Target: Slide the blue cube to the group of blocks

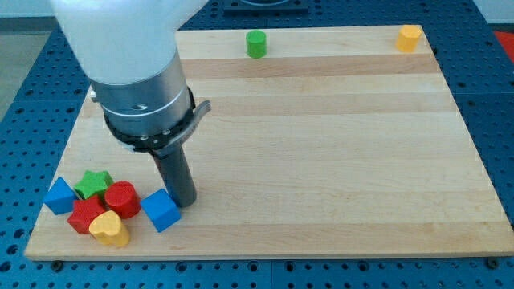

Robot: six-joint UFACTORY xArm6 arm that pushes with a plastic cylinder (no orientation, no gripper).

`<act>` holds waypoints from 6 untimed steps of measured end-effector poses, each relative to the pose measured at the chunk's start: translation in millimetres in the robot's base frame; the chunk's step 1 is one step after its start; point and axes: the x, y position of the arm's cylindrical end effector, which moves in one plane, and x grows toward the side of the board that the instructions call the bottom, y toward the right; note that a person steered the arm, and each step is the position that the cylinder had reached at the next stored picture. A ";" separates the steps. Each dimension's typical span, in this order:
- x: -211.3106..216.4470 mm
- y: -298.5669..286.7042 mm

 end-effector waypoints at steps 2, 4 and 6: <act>2.0 -20.0; 20.2 -17.2; 23.4 4.5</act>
